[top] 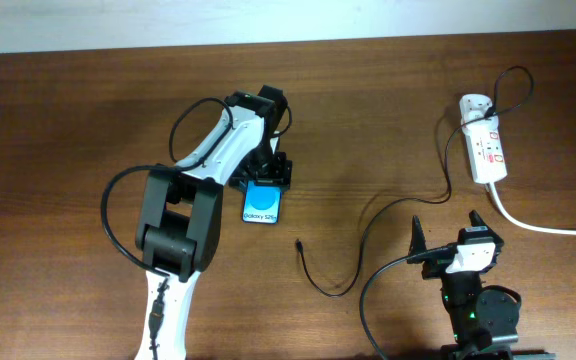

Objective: Plug charger to phone and switch on socket
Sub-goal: 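Lower the left gripper and close it on the phone's top edge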

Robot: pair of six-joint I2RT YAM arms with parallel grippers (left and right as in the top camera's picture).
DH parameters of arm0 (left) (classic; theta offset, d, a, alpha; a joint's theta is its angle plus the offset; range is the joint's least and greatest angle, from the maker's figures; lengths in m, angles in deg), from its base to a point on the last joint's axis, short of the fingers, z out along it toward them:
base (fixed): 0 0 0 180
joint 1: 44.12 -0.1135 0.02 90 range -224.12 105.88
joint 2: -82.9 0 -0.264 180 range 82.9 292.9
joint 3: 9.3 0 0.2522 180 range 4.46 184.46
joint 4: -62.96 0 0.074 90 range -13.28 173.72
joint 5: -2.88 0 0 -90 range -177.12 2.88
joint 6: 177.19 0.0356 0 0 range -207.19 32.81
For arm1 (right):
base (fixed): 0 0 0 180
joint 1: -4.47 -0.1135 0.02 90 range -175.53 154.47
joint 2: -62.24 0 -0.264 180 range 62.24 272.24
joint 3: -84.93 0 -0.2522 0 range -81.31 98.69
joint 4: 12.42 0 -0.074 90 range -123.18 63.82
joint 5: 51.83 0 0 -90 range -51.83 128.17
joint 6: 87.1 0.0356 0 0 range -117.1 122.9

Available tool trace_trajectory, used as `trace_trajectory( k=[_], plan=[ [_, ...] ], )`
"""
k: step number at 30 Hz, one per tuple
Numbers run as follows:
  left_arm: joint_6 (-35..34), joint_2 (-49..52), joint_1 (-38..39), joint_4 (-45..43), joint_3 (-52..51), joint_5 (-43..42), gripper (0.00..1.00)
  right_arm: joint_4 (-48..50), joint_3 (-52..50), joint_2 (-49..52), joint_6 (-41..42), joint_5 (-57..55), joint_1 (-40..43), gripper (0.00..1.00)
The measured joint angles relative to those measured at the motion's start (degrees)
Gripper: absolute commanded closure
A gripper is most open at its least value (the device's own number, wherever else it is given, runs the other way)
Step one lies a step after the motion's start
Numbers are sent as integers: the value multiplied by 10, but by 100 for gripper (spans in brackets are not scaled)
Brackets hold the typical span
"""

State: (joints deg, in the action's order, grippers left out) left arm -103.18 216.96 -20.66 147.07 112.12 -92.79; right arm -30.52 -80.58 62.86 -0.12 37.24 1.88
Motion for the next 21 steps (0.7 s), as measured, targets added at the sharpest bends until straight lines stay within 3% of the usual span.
trace_trajectory(
  k=[11,21],
  plan=[
    [2,4,-6,38,6,-91,21,0,0,0,0,0,0,2],
    [4,4,-56,51,10,-195,21,0,0,0,0,0,0,1]
  ],
)
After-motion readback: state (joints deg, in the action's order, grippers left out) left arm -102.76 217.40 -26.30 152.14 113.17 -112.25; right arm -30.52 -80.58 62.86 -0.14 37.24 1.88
